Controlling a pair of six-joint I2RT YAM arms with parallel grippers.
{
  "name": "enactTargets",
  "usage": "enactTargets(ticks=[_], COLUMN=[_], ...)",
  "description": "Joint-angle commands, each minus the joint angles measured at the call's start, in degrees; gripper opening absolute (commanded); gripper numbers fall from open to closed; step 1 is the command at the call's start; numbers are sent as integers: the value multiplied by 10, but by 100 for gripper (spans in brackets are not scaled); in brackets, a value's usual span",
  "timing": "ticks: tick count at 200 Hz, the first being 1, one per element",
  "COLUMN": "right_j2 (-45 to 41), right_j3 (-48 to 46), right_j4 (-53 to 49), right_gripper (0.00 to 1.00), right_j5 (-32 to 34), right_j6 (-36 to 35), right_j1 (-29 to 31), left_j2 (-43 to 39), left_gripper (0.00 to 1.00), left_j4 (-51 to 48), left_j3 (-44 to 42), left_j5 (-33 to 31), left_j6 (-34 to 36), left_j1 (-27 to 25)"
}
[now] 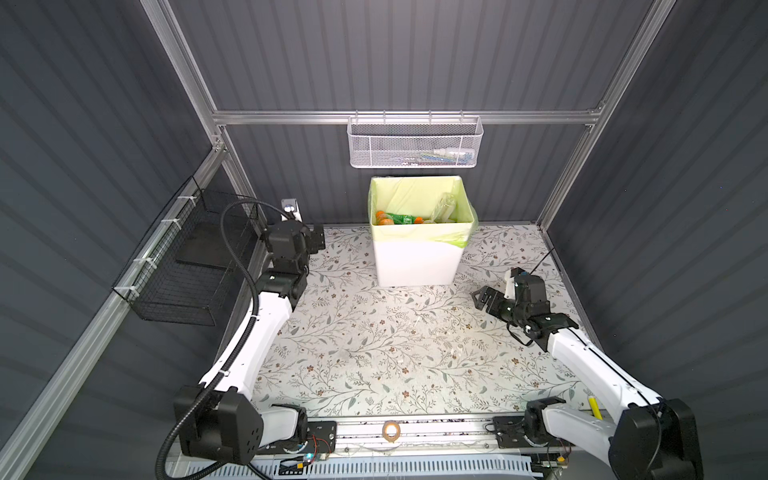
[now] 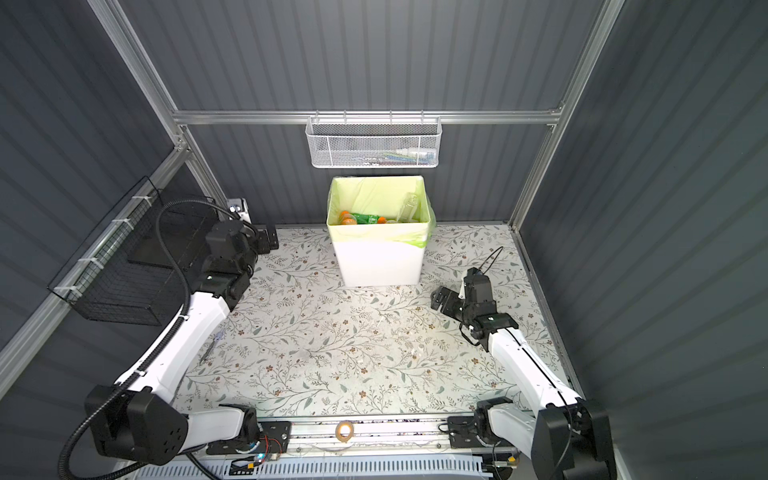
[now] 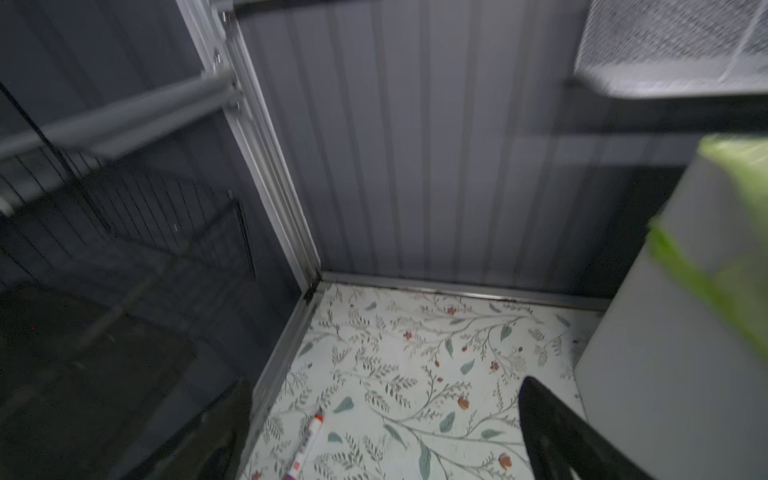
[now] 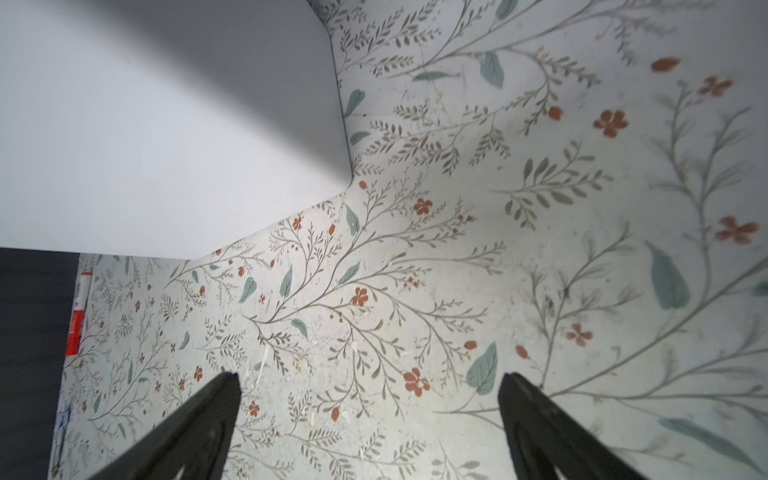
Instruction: Throw the plastic bottles in the bin
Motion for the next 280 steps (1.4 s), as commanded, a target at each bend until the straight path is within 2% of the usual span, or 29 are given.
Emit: enactTargets(ticks=[1,18,43,62,74,109,124,136,151,165,181,203,213,229,244,259,280], right_j2=[-1,-2,-3,0,-1,43,76,80,107,141,140,177,209,180,203,191,199], right_j3=[16,4,-41,-81,-85,-154,-172,-161,-183,-191,-183,-215,-232,-220,-226,-219,-223], right_j4=[40,72,151,214,219,386,449,438,538,596,576,668,750,678,727,694,715], right_gripper=[99,99,99,99,99,99,99,99,99,99,99,99,99,99,99,99,99], right_j5=[83,142,220,263,258,300,293,279,281,238,171,116,112,117,122,122,123], right_j6=[-40,-53,-76,-96,-101,-167,-176,-184,-195,-201,-227,-247,-251,-247,-250,-248,-249], right_j1=[-15,-33,-66,-90,-113,-128,-134,-136,-137,-145,-141,-141,-141,-141,-139,-139,-139], left_j2=[76,116,126,121,117,123,141,160,179,205,226,220,223,220,221,221,220], left_gripper=[100,100,100,100,100,100,100,100,100,100,100,100,100,100,100,100,100], left_j4=[35,61,159,216,255,371,373,407,474,552,621,587,590,543,539,539,542], left_j3=[-82,-110,-178,-217,-246,-306,-306,-319,-348,-378,-399,-391,-387,-369,-366,-366,-368], left_j5=[-18,-74,-111,-117,-113,-65,-48,-38,-30,-32,-26,-13,-10,-18,-13,-13,-14], left_j6=[-70,-89,-85,-61,-46,16,19,24,26,22,27,20,20,8,5,5,5], left_j1=[3,3,2,3,2,5,8,8,7,11,14,18,22,26,30,30,30])
